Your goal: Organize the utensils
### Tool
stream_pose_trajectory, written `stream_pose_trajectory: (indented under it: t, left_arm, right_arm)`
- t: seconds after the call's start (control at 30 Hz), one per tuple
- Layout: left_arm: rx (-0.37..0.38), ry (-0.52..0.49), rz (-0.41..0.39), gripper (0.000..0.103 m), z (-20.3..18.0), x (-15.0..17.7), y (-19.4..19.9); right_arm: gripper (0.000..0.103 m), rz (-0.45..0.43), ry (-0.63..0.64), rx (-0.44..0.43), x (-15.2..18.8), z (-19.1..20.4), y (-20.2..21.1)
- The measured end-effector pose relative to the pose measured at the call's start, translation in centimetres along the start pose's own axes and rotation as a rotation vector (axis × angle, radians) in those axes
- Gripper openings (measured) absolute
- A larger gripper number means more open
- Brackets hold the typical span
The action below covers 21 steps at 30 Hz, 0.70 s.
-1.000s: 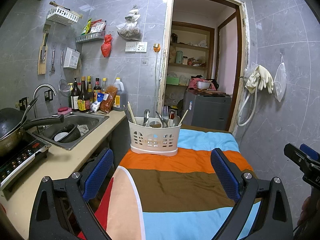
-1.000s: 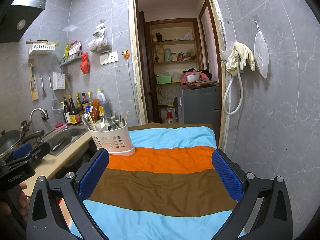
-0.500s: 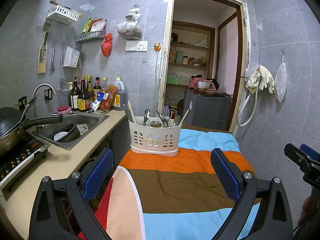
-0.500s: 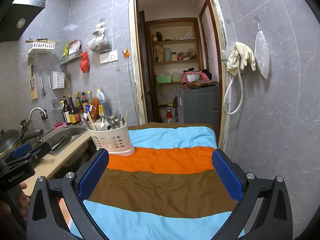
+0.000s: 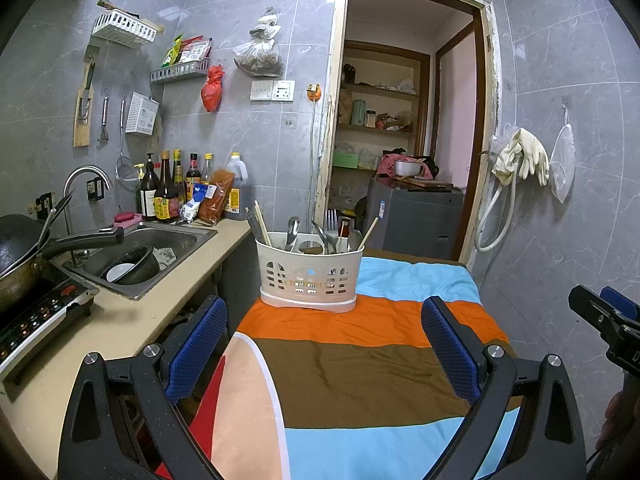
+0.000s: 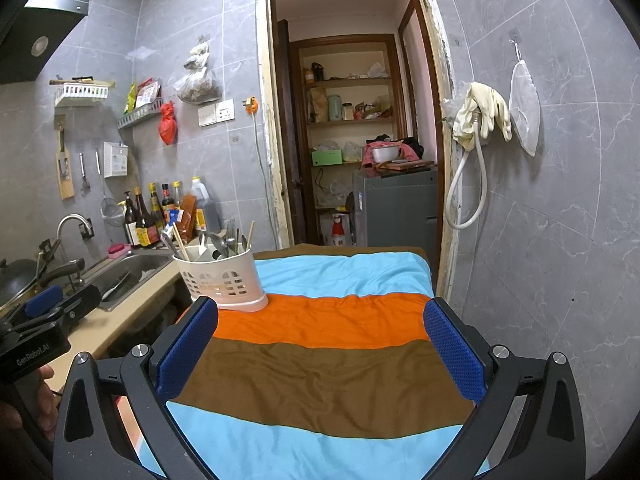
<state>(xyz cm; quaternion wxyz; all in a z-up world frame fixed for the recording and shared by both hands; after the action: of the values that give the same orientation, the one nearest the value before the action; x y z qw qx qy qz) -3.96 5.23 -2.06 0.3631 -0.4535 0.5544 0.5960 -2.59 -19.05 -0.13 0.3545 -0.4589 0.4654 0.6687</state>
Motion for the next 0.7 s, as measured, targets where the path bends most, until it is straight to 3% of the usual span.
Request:
stream_pose_trajectory:
  t: [0.7]
  left_arm:
    - [0.001, 0.001, 0.005, 0.095, 0.19, 0.06, -0.21]
  right_arm:
    - [0.103, 0.001, -0.001, 0.0, -0.12, 0.09, -0.04]
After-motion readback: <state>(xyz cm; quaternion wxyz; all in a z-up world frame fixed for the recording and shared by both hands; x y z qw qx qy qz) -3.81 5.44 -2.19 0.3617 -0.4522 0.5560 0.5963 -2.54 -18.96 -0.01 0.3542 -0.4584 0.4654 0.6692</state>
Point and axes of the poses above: each gripper's, at about its wrist camera, not at the fingertips, and y roughly against the way its jaws point, z to its left, x to its underside, the point moved 3 cm from there along -y, roughly the way its jaws point, and after that the axes turned 12 degrees about -x, right-handed, at the moved point
